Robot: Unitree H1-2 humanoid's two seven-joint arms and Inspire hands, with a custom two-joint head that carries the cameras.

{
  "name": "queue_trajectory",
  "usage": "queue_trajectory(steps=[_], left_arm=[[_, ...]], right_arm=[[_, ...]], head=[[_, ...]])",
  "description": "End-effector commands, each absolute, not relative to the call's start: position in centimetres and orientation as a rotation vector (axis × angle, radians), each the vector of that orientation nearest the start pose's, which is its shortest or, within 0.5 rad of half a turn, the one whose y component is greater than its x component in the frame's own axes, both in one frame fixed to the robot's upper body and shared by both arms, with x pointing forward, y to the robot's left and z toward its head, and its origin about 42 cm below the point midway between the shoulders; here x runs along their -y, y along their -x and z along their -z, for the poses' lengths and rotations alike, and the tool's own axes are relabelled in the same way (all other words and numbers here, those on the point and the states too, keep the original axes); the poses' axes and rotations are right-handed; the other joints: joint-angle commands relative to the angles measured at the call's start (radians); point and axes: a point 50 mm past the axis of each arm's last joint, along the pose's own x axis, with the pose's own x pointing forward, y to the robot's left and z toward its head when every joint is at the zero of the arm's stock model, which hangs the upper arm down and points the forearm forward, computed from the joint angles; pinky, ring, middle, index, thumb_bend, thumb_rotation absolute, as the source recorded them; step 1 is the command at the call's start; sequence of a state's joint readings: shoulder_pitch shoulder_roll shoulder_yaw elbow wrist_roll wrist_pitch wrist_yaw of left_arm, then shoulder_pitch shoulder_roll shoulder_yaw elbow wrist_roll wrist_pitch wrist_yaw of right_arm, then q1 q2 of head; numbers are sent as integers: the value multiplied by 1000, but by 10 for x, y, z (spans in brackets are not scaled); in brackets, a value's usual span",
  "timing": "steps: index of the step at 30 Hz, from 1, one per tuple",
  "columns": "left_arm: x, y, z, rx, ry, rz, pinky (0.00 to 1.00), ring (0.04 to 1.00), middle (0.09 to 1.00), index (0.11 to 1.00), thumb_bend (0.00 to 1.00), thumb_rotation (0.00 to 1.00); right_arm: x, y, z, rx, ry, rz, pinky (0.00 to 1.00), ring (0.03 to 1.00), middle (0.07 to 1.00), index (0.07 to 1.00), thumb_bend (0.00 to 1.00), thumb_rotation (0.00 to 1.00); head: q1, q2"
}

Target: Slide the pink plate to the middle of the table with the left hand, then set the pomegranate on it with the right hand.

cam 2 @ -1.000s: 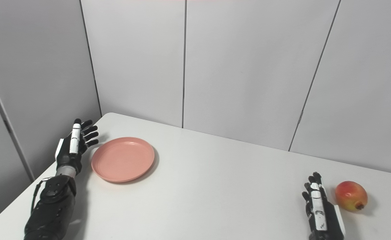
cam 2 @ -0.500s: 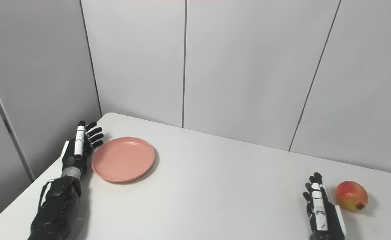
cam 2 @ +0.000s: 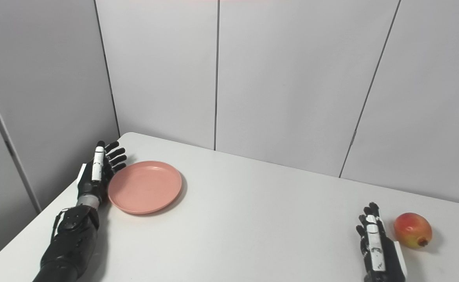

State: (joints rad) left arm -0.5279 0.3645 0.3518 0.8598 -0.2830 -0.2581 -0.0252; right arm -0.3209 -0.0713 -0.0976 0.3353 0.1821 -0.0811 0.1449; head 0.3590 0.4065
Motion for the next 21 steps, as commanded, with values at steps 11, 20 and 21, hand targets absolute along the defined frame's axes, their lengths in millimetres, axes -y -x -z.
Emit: queue_trajectory(steps=[11, 20, 21], left_arm=[[-395, -442, -132, 77, 183, -265, 776, 794, 789, 782, 609, 1000], [-370, -445, -134, 53, 170, -218, 772, 793, 793, 782, 607, 1000], [-366, -445, -133, 50, 171, -211, 773, 794, 795, 783, 610, 1000]], right_arm=[[232, -395, -139, 163, -111, -117, 1000, 1000, 1000, 1000, 404, 900], [231, -394, -140, 166, -107, -113, 1000, 1000, 1000, 1000, 405, 904], [231, -394, -140, 166, -109, -112, 1000, 1000, 1000, 1000, 407, 901]], head=[[-4, 3], [-8, 6], [-8, 7]])
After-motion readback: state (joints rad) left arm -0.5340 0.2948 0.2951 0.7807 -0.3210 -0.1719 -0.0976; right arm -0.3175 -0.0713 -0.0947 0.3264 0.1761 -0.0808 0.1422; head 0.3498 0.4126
